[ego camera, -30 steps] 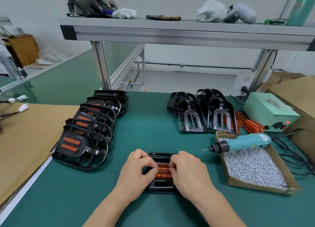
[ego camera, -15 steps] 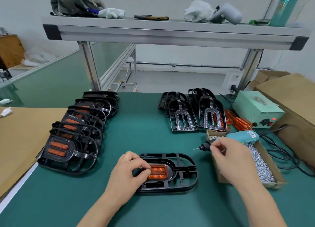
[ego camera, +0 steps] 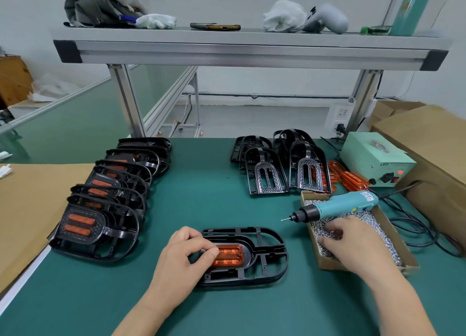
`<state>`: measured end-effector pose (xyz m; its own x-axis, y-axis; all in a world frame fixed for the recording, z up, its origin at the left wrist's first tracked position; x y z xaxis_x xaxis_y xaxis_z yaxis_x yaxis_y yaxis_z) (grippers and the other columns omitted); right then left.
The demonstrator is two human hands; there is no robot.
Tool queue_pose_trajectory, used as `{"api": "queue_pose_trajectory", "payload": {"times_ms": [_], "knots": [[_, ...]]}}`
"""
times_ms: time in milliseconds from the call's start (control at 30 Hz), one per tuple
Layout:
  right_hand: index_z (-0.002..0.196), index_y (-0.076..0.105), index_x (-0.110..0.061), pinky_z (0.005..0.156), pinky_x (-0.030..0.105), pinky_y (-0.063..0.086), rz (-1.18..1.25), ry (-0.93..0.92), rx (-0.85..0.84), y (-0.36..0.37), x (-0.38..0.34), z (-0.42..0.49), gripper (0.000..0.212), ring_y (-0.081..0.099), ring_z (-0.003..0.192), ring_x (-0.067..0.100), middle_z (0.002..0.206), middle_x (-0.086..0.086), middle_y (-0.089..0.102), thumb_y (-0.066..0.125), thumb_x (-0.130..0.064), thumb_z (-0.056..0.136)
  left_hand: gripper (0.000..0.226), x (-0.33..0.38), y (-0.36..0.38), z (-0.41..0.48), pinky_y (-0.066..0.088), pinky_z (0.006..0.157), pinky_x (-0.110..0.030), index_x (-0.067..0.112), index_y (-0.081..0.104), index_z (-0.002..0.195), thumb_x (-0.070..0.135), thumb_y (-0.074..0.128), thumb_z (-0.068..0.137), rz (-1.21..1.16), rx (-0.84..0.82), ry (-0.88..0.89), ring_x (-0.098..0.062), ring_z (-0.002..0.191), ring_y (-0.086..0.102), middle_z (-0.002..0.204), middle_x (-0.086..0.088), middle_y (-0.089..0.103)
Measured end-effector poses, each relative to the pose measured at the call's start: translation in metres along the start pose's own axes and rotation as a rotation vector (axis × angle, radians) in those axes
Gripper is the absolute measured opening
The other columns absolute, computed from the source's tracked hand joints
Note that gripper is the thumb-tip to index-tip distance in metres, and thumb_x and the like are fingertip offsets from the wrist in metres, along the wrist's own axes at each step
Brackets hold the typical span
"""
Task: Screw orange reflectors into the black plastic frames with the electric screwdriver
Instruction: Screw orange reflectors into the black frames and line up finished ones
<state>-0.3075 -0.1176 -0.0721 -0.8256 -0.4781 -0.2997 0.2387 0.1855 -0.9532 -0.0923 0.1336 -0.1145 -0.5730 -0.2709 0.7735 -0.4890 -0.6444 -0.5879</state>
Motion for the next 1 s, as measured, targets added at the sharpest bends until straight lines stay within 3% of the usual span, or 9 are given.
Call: {"api": "queue_pose_trajectory", "payload": {"times_ms": [100, 200, 367, 500, 633, 800, 900, 1000], "knots": [[0.081, 0.069, -0.029, 0.077, 0.036, 0.051, 0.099, 0.018, 0.046, -0.002, 0.000, -0.001, 0.008, 0.061, 0.087, 0.021, 0.086, -0.008, 0.065, 0.077, -0.032, 0.082, 0.020, 0.000, 0.000, 0.000, 0.037, 0.075, -0.020, 0.041, 0.071, 0.074, 0.025, 0.075, 0.086, -0.003, 0.002, -0.011, -0.010, 0.096, 0.055, 0.092, 0.013, 0.056], [0.069, 0.065, -0.029, 0.068, 0.033, 0.047, 0.150, 0.014, 0.084, 0.001, 0.003, 0.000, 0.019, 0.060, 0.078, 0.018, 0.075, -0.011, 0.065, 0.078, -0.028, 0.082, 0.019, -0.001, 0.000, -0.001, 0.037, 0.075, -0.020, 0.039, 0.072, 0.074, 0.025, 0.075, 0.086, -0.003, 0.005, -0.014, -0.009, 0.096, 0.055, 0.092, 0.013, 0.057], [0.066, 0.064, -0.038, 0.076, 0.033, 0.046, 0.216, 0.010, 0.168, -0.002, 0.008, -0.002, 0.027, 0.057, 0.084, 0.021, 0.087, -0.009, 0.069, 0.076, -0.023, 0.086, 0.019, 0.000, -0.001, -0.002, 0.038, 0.076, -0.017, 0.038, 0.073, 0.074, 0.023, 0.076, 0.086, -0.020, 0.022, -0.018, -0.010, 0.095, 0.055, 0.091, 0.013, 0.058], [0.067, 0.066, -0.039, 0.068, 0.029, 0.037, 0.317, -0.005, 0.257, -0.010, 0.008, -0.005, 0.029, 0.055, 0.074, 0.011, 0.080, -0.014, 0.067, 0.076, -0.018, 0.085, 0.020, 0.001, -0.001, -0.003, 0.043, 0.077, -0.024, 0.036, 0.074, 0.076, 0.017, 0.078, 0.083, -0.086, 0.087, -0.011, -0.013, 0.092, 0.058, 0.089, 0.011, 0.062], [0.070, 0.069, -0.032, 0.062, 0.009, 0.036, 0.524, -0.056, 0.326, -0.018, -0.004, -0.011, 0.025, 0.060, 0.071, -0.005, 0.065, -0.019, 0.067, 0.077, -0.012, 0.082, 0.021, 0.003, -0.002, -0.005, 0.048, 0.078, -0.025, 0.034, 0.074, 0.079, 0.014, 0.081, 0.081, -0.113, 0.174, 0.032, -0.016, 0.090, 0.063, 0.087, 0.009, 0.066], [0.078, 0.074, -0.027, 0.068, 0.007, 0.045, 0.873, -0.248, 0.228, -0.012, -0.057, -0.032, 0.023, 0.064, 0.070, 0.000, 0.076, -0.015, 0.072, 0.075, -0.005, 0.084, 0.027, 0.004, -0.004, -0.007, 0.049, 0.081, -0.022, 0.033, 0.072, 0.084, 0.008, 0.081, 0.080, -0.082, 0.257, 0.075, -0.012, 0.092, 0.066, 0.089, 0.013, 0.068], [0.080, 0.076, -0.027, 0.070, 0.008, 0.045, 0.900, -0.336, 0.096, 0.004, -0.092, -0.045, 0.018, 0.066, 0.073, -0.001, 0.077, -0.016, 0.073, 0.076, -0.010, 0.085, 0.010, 0.007, -0.005, -0.008, 0.048, 0.083, -0.022, 0.030, 0.072, 0.091, 0.027, 0.077, 0.083, -0.038, 0.304, 0.152, -0.012, 0.092, 0.065, 0.088, 0.014, 0.067], [0.078, 0.077, -0.026, 0.071, 0.009, 0.045, 0.870, -0.384, 0.014, 0.023, -0.120, -0.054, 0.014, 0.067, 0.077, -0.001, 0.078, -0.019, 0.073, 0.076, -0.013, 0.084, 0.021, 0.012, -0.003, -0.009, 0.046, 0.083, -0.020, 0.022, 0.074, 0.098, 0.038, 0.066, 0.085, 0.035, 0.313, 0.274, -0.012, 0.089, 0.062, 0.087, 0.015, 0.065]]}}
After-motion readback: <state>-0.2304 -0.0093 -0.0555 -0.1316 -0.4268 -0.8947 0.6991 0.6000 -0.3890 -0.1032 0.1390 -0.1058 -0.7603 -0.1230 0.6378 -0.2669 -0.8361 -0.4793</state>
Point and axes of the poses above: each hand's wrist, its own z-axis towards the middle knuckle, its own y-axis out of the palm, x = y × z, the point moved 2 cm from there along z, towards the middle knuckle
